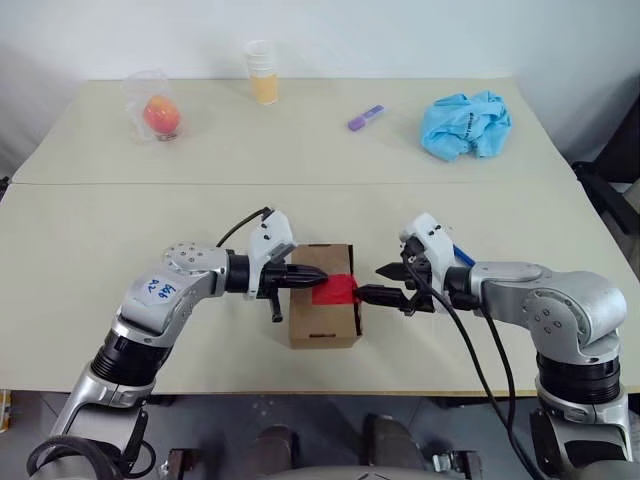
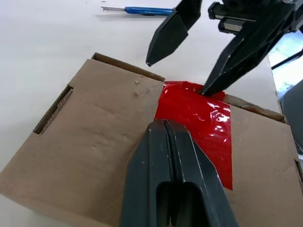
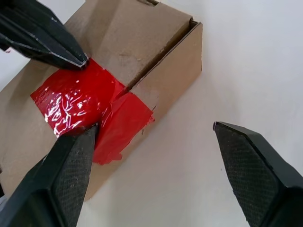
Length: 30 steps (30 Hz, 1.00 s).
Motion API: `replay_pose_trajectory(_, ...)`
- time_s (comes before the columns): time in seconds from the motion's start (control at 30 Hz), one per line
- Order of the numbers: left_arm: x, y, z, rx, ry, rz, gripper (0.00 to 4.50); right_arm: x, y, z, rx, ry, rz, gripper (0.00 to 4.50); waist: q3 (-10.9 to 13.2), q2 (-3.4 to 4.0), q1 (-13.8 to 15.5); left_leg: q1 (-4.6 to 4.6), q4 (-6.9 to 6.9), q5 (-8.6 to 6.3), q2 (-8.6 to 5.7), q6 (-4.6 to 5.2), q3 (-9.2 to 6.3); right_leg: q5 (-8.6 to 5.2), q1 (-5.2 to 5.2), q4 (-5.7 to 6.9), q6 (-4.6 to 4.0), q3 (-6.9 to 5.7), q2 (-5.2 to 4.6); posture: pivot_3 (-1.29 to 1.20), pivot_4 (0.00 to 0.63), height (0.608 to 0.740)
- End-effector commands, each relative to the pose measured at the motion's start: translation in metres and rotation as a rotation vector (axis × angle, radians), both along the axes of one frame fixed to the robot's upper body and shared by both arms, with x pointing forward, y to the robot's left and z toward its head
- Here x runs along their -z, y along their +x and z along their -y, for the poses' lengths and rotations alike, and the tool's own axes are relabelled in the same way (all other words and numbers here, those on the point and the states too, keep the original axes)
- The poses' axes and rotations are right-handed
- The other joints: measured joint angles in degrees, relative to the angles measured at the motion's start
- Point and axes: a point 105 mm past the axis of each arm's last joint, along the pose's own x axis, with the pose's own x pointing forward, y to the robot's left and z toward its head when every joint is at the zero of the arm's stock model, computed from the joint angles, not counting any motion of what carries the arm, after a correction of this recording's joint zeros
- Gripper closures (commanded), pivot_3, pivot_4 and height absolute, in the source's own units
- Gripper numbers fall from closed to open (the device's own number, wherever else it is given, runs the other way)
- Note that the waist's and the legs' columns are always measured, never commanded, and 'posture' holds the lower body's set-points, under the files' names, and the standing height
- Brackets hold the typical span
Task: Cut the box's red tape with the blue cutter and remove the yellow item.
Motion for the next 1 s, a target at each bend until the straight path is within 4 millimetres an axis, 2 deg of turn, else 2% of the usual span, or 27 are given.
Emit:
replay_pose_trajectory(0.03, 0.012, -0.006, -0.002, 0.008, 0.039, -0.017, 4.5, 0.001, 0.005, 0.008, 0.039, -0.036, 0.028, 0.46, 0.0, 0.0, 0.01, 0.01, 0.0, 0.0, 0.0, 0.0, 0.0, 0.0, 0.01, 0.01, 0.0, 0.01, 0.0, 0.0, 0.15, 0.74)
replay_pose_trajectory(0.23, 0.026, -0.01, -0.007, 0.015, 0.074, -0.035, 4.5, 0.003, 0.011, 0.017, 0.099, -0.136, 0.034, 0.46, -0.05, -0.04, 0.02, 0.09, 0.02, 0.0, 0.0, 0.0, 0.0, 0.0, 0.08, 0.01, 0.0, 0.02, 0.0, 0.0, 0.15, 0.74)
replay_pose_trajectory(0.5, 0.04, -0.015, -0.007, 0.02, 0.091, -0.055, 4.5, -0.004, 0.01, -0.007, 0.097, -0.132, 0.069, 0.46, -0.17, -0.04, 0.01, 0.14, 0.02, 0.01, 0.01, 0.0, -0.01, 0.0, 0.09, 0.08, -0.01, 0.04, 0.0, 0.0, 0.15, 0.74)
replay_pose_trajectory(0.6, 0.041, -0.015, -0.007, 0.019, 0.091, -0.056, 4.5, -0.003, 0.012, -0.007, 0.122, -0.149, 0.076, 0.46, -0.2, -0.05, 0.01, 0.14, 0.01, 0.01, 0.01, 0.0, -0.01, 0.0, 0.09, 0.08, -0.01, 0.05, 0.0, 0.0, 0.15, 0.74)
replay_pose_trajectory(0.7, 0.044, -0.014, -0.007, 0.014, 0.1, -0.058, 4.5, 0.002, 0.016, 0.0, 0.151, -0.201, 0.086, 0.46, -0.29, -0.05, 0.0, 0.16, 0.01, 0.01, 0.01, 0.0, 0.0, 0.0, 0.09, 0.1, -0.01, 0.06, 0.0, 0.0, 0.15, 0.74)
replay_pose_trajectory(0.83, 0.048, -0.011, -0.008, -0.003, 0.113, -0.057, 4.5, 0.013, 0.018, 0.02, 0.179, -0.302, 0.1, 0.46, -0.46, -0.11, 0.25, 0.16, 0.01, 0.01, -0.02, 0.01, -0.02, 0.0, 0.13, 0.07, -0.01, 0.06, -0.01, 0.0, 0.15, 0.74)
replay_pose_trajectory(1.0, 0.053, -0.013, -0.006, -0.001, 0.115, -0.068, 4.5, 0.026, 0.018, 0.028, 0.194, -0.328, 0.086, 0.46, -0.48, -0.13, 0.24, 0.15, 0.01, 0.02, -0.03, 0.04, -0.01, 0.01, 0.16, 0.02, -0.01, 0.06, -0.01, 0.0, 0.15, 0.74)
